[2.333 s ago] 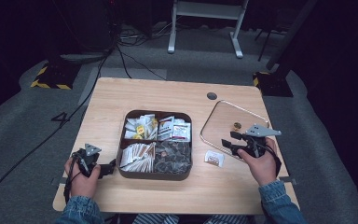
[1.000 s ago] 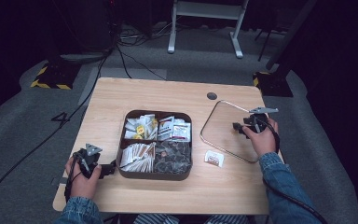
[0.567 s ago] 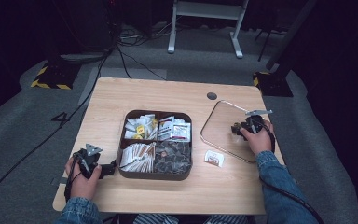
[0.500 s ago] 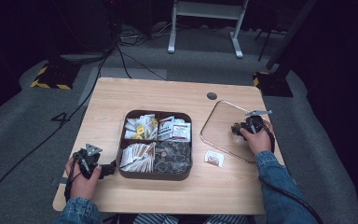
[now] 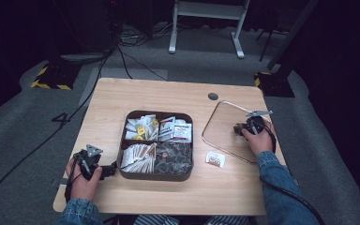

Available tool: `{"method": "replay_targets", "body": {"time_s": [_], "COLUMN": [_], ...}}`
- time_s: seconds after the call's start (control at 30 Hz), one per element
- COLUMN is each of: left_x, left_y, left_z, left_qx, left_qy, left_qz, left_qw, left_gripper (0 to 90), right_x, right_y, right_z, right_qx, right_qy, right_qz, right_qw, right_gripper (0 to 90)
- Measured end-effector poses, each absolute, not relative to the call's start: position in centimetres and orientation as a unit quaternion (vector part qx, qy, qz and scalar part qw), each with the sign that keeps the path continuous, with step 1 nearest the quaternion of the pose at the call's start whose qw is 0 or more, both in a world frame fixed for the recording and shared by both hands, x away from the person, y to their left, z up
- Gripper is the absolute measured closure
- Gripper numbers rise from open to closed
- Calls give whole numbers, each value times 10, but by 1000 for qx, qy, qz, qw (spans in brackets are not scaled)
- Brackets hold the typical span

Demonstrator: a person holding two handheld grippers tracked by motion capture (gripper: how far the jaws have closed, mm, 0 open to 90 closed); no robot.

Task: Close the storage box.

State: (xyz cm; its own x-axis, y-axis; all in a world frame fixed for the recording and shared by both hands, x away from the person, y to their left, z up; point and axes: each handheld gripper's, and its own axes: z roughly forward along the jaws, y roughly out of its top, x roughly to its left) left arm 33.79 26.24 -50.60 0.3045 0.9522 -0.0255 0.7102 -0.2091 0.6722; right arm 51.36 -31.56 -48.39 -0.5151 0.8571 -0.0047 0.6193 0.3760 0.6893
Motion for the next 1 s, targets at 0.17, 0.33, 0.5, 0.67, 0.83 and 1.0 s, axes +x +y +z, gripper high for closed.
{"method": "replay_targets", "body": {"time_s": [0.17, 0.33, 0.5, 0.67, 0.83, 1.0], "left_x": [338, 338, 338, 338, 337, 336], "left_y": [262, 262, 262, 262, 262, 262], "left_z": [-506, -506, -506, -506, -506, -506], "left_qx": [751, 751, 751, 752, 751, 752], "left_qy": [554, 554, 553, 553, 553, 552], "left_qz": [203, 203, 203, 203, 202, 202], "left_qw": [298, 298, 298, 298, 298, 297], "left_gripper": [47, 46, 46, 42, 42, 42], "right_x": [512, 509, 505, 502, 497, 491], "right_y": [-316, -314, -311, -305, -297, -286], "right_z": [-471, -454, -438, -420, -402, -387], "right_qx": [455, 448, 437, 426, 413, 403], "right_qy": [803, 798, 797, 798, 800, 800], "right_qz": [340, 360, 374, 383, 391, 401], "right_qw": [182, 180, 184, 186, 192, 193], "right_gripper": [588, 588, 588, 588, 588, 588]}}
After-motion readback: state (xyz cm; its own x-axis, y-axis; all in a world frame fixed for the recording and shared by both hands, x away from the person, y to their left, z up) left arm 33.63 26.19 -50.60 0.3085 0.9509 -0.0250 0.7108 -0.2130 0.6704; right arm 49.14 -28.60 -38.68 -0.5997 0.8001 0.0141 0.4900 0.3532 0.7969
